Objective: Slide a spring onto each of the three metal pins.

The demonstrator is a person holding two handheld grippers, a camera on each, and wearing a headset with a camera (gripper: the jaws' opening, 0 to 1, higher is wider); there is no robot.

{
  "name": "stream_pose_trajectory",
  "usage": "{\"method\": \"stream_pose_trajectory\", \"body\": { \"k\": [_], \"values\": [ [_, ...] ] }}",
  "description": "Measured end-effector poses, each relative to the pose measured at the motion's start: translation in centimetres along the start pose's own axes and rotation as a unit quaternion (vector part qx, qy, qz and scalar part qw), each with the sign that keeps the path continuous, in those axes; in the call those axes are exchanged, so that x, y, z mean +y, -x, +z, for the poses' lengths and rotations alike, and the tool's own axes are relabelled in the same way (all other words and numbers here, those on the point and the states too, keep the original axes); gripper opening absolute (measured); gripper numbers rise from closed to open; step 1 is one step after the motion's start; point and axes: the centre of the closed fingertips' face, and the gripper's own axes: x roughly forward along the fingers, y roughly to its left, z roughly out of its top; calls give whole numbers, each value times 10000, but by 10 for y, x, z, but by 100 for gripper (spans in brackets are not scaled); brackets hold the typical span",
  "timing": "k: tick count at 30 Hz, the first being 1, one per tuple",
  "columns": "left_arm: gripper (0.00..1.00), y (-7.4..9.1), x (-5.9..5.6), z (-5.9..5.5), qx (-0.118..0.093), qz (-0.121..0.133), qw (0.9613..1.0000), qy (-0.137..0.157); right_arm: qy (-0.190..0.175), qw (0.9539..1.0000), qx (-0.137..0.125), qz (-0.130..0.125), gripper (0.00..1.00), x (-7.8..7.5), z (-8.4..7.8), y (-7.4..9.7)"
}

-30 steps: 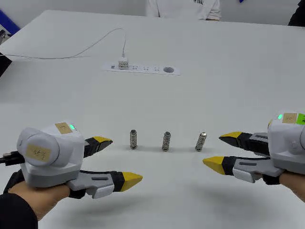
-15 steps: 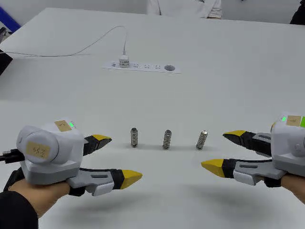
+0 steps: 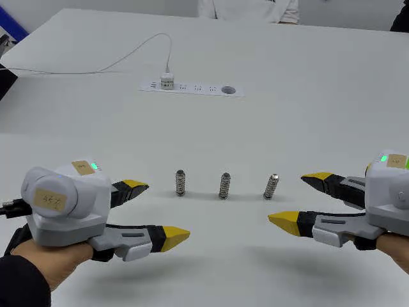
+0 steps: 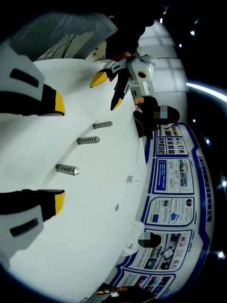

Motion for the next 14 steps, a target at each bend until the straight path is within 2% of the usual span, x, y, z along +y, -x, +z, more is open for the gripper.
{"method": "stream_pose_trajectory", "body": {
  "k": [14],
  "values": [
    [71, 0, 1, 1, -15, 0, 10000, 25, -39, 10000, -26, -63, 64, -4, 1, 1]
  ]
}}
